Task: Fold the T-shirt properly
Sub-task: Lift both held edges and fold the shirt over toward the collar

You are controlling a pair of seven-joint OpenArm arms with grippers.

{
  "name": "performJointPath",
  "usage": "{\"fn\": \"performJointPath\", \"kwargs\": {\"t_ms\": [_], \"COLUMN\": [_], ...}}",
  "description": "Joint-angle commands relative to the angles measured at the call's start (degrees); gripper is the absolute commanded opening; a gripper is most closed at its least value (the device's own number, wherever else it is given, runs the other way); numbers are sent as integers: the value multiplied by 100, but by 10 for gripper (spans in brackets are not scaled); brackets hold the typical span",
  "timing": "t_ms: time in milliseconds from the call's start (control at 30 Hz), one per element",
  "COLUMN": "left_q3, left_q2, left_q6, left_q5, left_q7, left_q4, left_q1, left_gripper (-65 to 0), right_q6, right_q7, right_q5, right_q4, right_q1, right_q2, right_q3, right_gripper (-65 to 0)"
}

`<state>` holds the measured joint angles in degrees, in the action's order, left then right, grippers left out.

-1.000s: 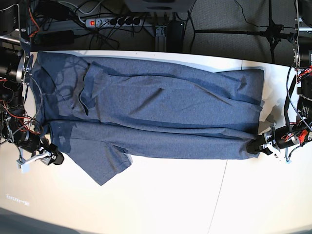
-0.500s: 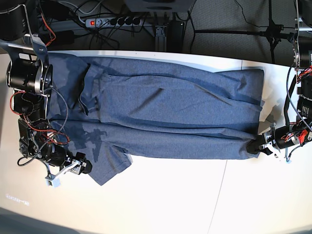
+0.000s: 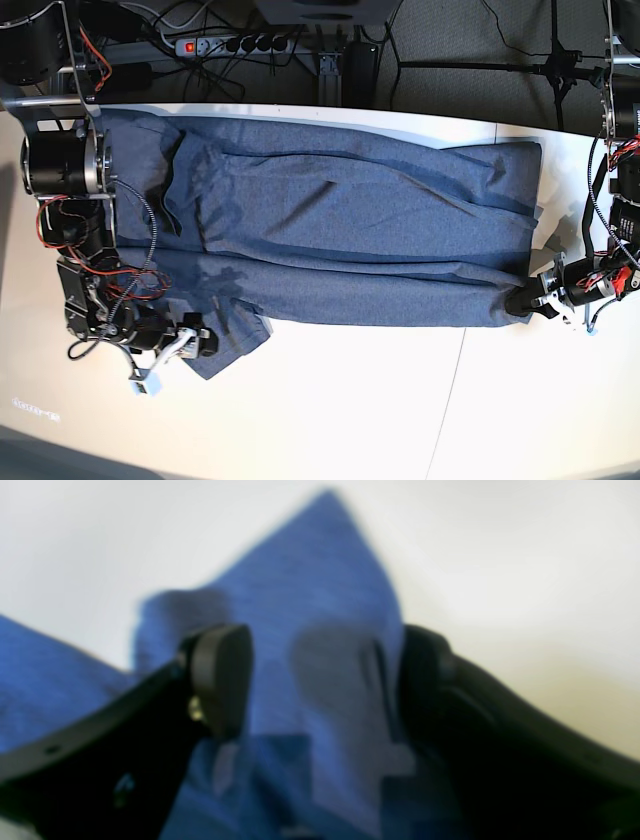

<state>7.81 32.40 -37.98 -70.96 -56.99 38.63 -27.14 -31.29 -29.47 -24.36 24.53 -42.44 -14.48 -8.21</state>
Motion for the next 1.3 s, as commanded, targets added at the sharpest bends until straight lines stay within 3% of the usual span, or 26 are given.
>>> {"fn": "performJointPath", "kwargs": {"t_ms": [0,300,333,400,500,533,733,1000,1267], "left_q3": [-28,-28,-28,-28,-28,-28,-28,-28,-28], "left_q2": [114,111,111,111,111,111,111,109,111], "left_q6": [-202,-202,-202,-202,-202,-202,-202,-202,-202], "left_q5": [-129,-131,-136,-153,-146,-144,-96,-55,1156], "left_q7": [59,61,61,61,63,92,352,385,874], "left_q4": [85,85,85,85,85,85,85,249,730], "left_q1": [-146,-162,-162,-162,-162,-162,-177,-251,-223], "left_gripper": [-650,-650,-650,-650,-650,-650,-650,-650,-650], "right_q6": [-157,-153,-153,-151,-151,-151,-151,-155,-157], "right_q7": [-372,-278,-214,-57,203,337,699,739,737], "right_q5": [101,485,516,603,822,927,1676,1447,1388], "right_q4": [-17,-15,-15,-15,-15,-15,-15,343,1167], "right_q1": [-24,-24,-24,-24,-22,-20,-24,-20,234], "right_q2": [59,140,127,85,33,20,2,-61,-424], "right_q3": [-70,-94,-94,-92,-92,-92,-92,-92,-94], "right_gripper": [-207,-209,-234,-367,-623,-650,-650,-650,-650]}}
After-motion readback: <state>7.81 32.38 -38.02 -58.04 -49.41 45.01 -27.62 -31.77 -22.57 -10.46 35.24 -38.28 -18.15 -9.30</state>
